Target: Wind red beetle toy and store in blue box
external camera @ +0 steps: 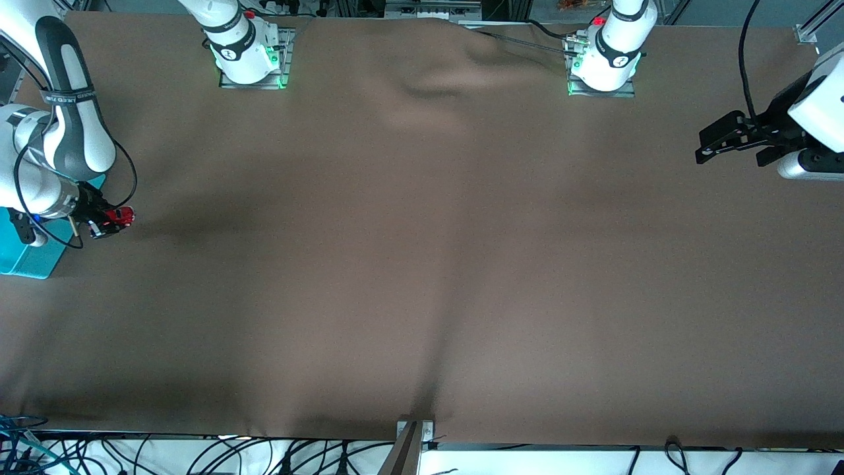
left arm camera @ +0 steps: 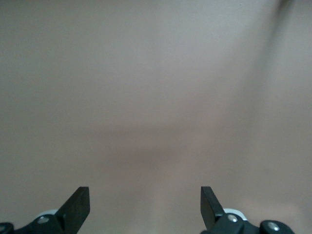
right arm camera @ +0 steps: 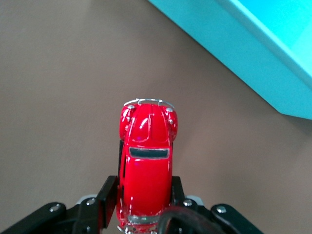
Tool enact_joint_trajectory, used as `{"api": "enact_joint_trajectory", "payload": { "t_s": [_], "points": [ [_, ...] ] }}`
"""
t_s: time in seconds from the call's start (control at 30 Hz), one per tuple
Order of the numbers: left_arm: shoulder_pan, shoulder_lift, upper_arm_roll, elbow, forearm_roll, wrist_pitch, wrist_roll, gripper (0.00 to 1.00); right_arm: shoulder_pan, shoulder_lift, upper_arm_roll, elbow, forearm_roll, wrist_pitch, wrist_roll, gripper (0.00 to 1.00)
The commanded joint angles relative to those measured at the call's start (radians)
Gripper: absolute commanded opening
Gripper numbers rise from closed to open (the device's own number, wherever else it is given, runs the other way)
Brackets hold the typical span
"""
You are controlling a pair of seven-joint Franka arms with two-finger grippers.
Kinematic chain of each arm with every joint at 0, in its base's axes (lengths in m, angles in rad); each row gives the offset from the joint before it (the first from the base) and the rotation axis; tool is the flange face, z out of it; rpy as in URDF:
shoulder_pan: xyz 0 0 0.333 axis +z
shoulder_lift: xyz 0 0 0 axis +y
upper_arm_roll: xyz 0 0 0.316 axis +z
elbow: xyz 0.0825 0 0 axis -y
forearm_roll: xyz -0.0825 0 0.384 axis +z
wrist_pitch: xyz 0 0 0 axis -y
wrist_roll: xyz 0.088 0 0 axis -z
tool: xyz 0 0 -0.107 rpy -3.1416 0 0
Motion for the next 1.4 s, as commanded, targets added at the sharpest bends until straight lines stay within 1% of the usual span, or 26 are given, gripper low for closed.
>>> {"api": "enact_joint_trajectory", "payload": {
  "t_s": [0.0,0.23,0.47,0.6,0.7,0.97,1.1,1.17,1.37],
  "points": [
    [-0.009,-0.001,0.009,0.004,-0.016,0.006,0.0,1.0,-0.006,-0.028,-0.002,0.046,-0.025,-0.098,-0.166,0.0],
    [-0.009,-0.001,0.009,0.002,-0.016,0.006,0.0,1.0,-0.006,-0.033,-0.008,0.09,-0.116,-0.173,-0.34,0.0],
    [-0.008,-0.001,0.009,0.004,-0.016,0.006,-0.001,1.0,-0.009,-0.033,-0.061,0.121,-0.142,-0.175,-0.527,0.0],
    [-0.008,-0.001,0.009,0.004,-0.016,0.006,-0.001,1.0,-0.01,-0.024,-0.106,0.159,-0.146,-0.175,-0.623,0.0],
    [-0.008,-0.001,0.009,0.002,-0.016,0.006,0.0,1.0,-0.013,-0.019,-0.126,0.175,-0.148,-0.175,-0.674,0.0],
    [-0.008,-0.001,0.01,0.004,-0.016,0.006,0.0,1.0,-0.015,0.002,-0.23,0.178,-0.146,-0.166,-0.781,0.0],
    [-0.008,-0.001,0.009,0.002,-0.016,0.006,-0.001,1.0,-0.018,0.021,-0.282,0.178,-0.134,-0.12,-0.91,0.0],
    [-0.008,-0.001,0.009,0.002,-0.016,0.006,0.0,1.0,-0.029,0.031,-0.295,0.178,-0.131,-0.095,-0.941,0.0],
    [-0.006,-0.001,0.009,0.002,-0.016,0.006,0.0,1.0,-0.062,0.059,-0.295,0.176,-0.133,-0.037,-0.963,0.0]
  ]
}}
